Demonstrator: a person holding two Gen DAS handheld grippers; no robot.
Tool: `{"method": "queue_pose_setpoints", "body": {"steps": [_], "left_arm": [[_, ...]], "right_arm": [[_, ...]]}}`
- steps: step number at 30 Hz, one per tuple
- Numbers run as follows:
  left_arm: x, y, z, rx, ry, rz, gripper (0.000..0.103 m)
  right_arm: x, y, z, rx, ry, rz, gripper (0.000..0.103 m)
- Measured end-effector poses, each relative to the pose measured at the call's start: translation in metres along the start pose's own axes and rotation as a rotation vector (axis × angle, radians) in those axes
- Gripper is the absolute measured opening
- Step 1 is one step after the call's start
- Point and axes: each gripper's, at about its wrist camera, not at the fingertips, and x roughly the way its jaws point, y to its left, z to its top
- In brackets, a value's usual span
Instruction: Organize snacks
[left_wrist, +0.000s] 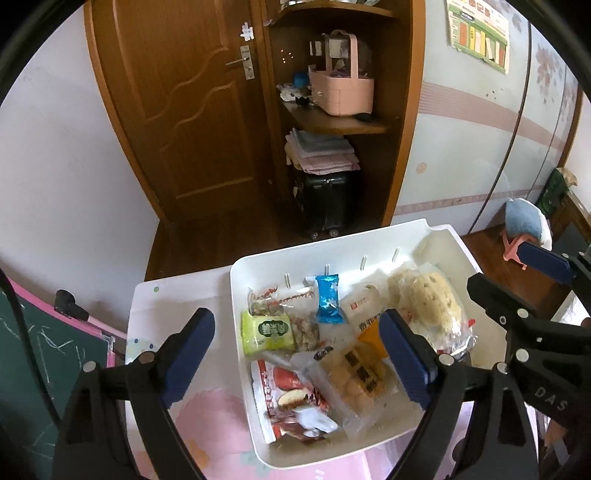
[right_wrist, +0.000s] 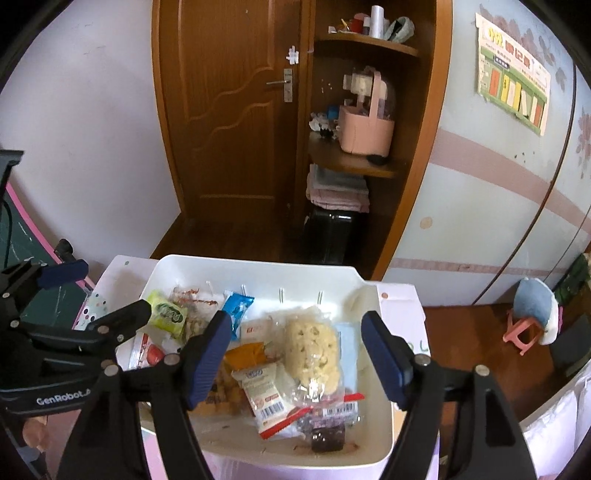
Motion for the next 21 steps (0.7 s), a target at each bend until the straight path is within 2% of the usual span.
{"method": "queue_pose_setpoints", "body": {"steps": [7, 12, 21], "left_arm": [[-0.040, -0.002, -0.010, 0.009, -0.014, 0.017, 0.090], [-0.094, 0.000, -0.021, 0.010, -0.062, 0.017, 0.090], [-0.185, -0.005, -0.056, 0.000, -0.132, -0.001, 0.097]], "right_arm": [[-0.032, 0.000, -0.011, 0.013, 0.000, 0.008, 0.073], [-0.076, -0.001, -0.018, 0.026, -0.029, 0.014, 0.073], [-0.158, 0.005, -0.046, 0.031, -0.078, 0.038, 0.073]]}}
